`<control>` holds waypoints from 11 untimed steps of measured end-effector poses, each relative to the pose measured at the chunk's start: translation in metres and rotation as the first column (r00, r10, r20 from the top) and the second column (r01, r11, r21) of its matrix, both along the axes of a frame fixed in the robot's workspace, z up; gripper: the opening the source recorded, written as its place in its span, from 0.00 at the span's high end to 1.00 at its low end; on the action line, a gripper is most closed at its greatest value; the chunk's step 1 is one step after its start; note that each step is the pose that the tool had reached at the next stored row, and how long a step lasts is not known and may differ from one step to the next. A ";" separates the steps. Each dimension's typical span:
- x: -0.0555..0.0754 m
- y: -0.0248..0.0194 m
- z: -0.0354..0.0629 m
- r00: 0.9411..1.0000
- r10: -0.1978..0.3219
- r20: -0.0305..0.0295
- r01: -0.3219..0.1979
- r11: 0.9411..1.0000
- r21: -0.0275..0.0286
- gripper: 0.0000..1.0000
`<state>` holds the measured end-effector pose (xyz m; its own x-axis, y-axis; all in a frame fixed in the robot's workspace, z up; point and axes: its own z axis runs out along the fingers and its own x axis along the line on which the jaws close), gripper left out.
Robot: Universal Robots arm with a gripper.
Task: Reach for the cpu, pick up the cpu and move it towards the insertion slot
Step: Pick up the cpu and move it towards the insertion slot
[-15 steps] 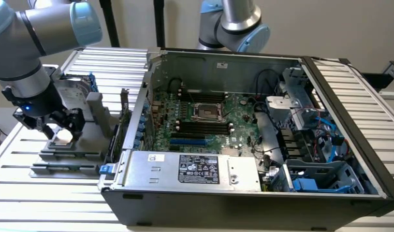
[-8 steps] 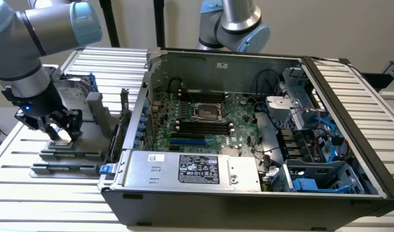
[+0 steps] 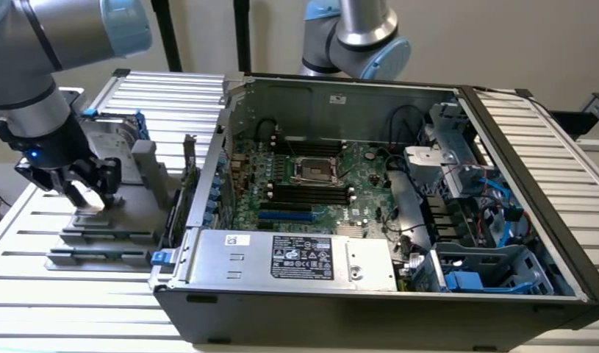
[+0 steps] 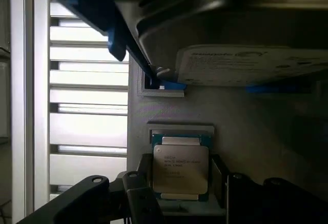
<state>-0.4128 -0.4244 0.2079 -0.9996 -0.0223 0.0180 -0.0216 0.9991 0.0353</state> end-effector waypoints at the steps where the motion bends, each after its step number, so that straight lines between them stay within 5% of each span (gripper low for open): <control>1: 0.000 0.0000 0.0045 1.000 0.000 0.000 0.000 1.000 0.000 0.45; 11: 0.002 -0.0008 0.0500 1.000 0.000 0.000 0.000 1.000 0.000 0.45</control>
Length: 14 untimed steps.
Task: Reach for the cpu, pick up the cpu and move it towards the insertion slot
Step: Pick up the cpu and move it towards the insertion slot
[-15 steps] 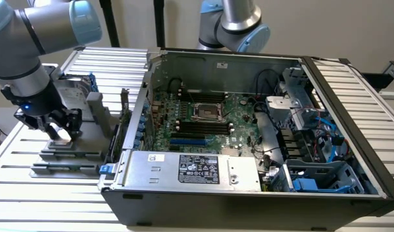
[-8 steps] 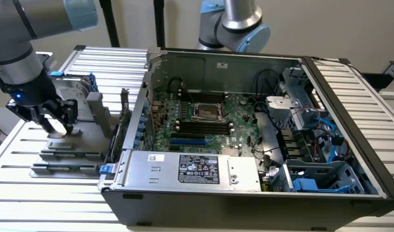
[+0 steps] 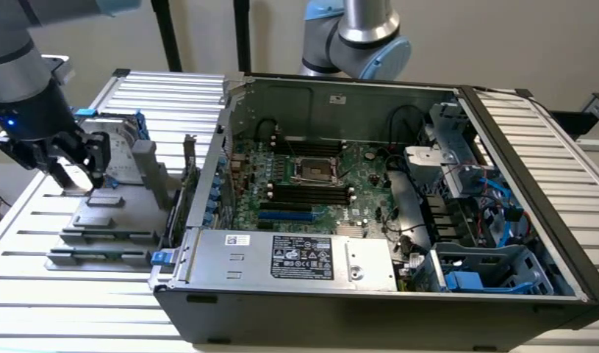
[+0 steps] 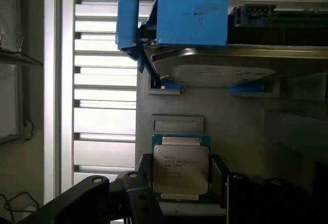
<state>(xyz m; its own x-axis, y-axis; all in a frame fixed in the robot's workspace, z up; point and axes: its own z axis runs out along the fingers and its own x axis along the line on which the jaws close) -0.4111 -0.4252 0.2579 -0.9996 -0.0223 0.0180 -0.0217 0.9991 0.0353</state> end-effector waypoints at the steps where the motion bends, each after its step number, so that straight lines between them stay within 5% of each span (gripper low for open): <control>1: 0.001 0.0000 0.0045 1.000 0.000 0.000 0.000 1.000 0.000 0.45; 14: 0.034 0.0000 0.0636 1.000 0.006 0.000 -0.006 1.000 0.008 0.45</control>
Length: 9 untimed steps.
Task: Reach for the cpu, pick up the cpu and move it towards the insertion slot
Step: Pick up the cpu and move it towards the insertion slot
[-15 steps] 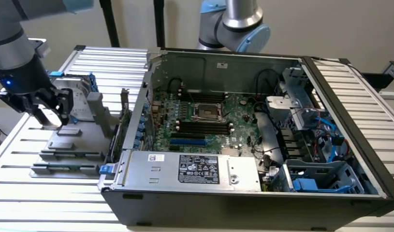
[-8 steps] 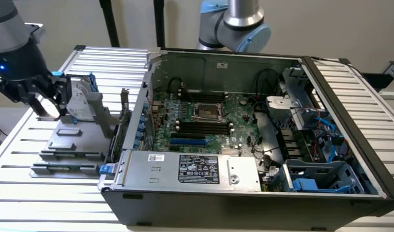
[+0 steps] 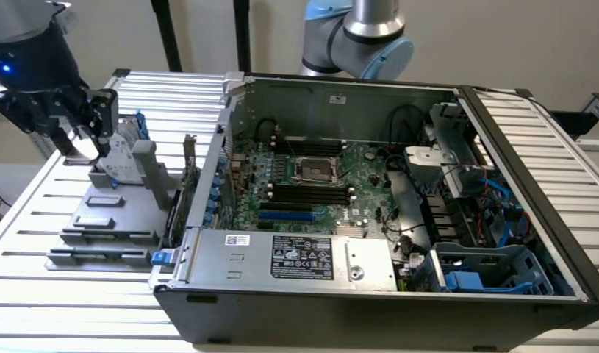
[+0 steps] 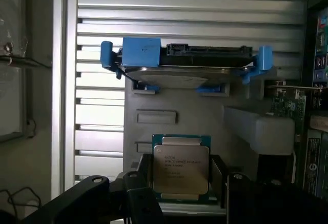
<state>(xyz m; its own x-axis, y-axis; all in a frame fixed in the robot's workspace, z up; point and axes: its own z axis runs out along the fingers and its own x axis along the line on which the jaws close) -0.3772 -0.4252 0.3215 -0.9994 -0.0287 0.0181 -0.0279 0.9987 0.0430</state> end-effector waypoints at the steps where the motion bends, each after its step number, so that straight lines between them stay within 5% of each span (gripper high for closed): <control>1: 0.003 0.0000 0.0048 1.000 0.000 0.000 0.000 1.000 0.001 0.45; 9: 0.035 0.0000 0.0395 1.000 0.001 0.000 -0.001 1.000 0.005 0.45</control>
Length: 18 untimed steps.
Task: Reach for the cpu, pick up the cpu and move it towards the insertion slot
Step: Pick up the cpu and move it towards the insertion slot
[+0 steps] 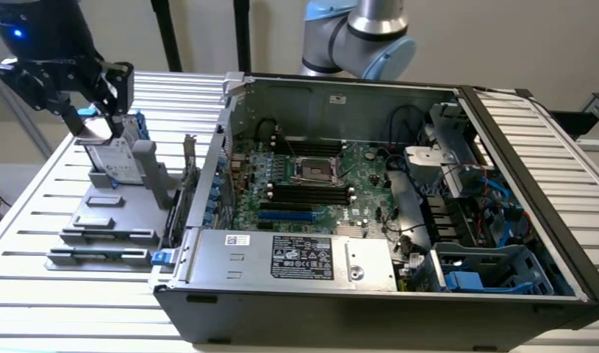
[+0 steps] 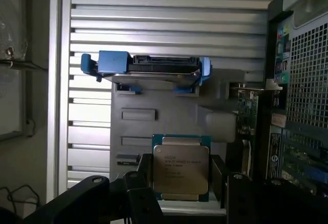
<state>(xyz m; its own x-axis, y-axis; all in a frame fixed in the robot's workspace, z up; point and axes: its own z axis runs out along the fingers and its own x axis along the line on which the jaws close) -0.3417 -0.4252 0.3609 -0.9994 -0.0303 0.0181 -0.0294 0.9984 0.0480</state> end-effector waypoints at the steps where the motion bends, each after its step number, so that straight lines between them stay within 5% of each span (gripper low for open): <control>1: 0.004 0.0000 0.0024 1.000 0.000 0.000 0.000 1.000 0.000 0.45; 8: 0.036 0.0001 0.0156 1.000 0.000 0.000 0.000 1.000 0.001 0.45; 18: 0.082 0.0009 0.0222 1.000 0.000 -0.001 0.000 1.000 0.002 0.45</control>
